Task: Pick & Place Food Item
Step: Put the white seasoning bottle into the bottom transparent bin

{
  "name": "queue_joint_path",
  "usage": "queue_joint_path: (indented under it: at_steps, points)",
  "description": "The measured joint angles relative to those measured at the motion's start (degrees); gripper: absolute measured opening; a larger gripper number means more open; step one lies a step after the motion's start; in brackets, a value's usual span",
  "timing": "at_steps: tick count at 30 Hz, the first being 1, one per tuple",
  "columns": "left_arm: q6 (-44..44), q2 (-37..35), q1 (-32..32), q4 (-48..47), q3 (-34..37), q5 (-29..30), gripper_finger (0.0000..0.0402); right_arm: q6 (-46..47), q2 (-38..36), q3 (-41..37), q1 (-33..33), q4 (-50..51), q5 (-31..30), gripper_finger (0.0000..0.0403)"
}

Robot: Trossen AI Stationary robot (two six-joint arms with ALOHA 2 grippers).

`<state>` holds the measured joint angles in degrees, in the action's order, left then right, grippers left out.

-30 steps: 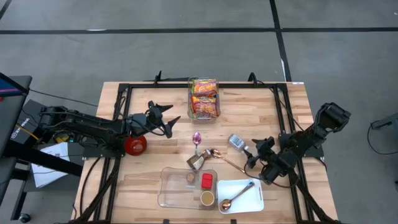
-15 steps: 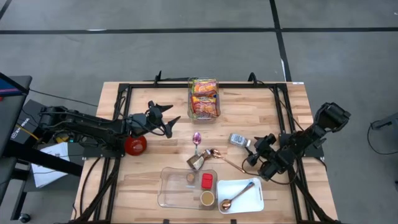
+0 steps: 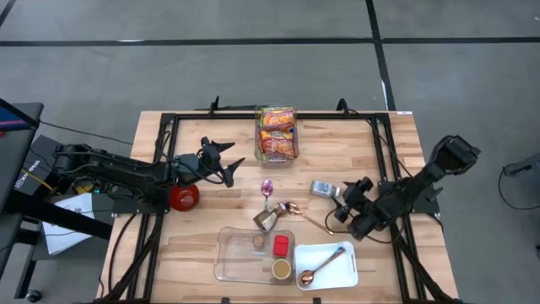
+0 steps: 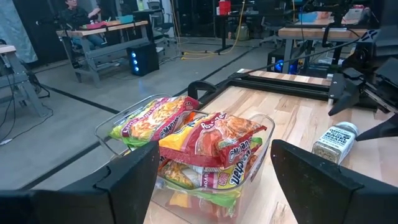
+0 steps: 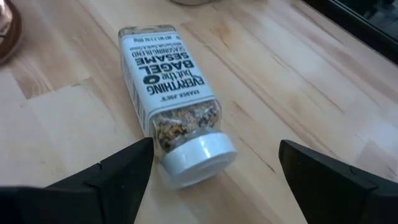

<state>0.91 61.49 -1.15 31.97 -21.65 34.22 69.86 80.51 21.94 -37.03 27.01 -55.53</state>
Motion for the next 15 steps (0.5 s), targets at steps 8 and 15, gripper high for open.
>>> queue_joint_path:
  at_steps: [8,15]
  points:
    - [0.0,0.0,0.0,-0.15,-0.02,0.0,0.0301,-12.21,-7.45,-8.42,2.69,-15.62,2.3,0.034]
    - [0.0,0.0,0.0,-0.2,-0.01,0.0,0.0301,-21.27,-15.69,-14.23,5.86,-24.13,5.29,0.034]
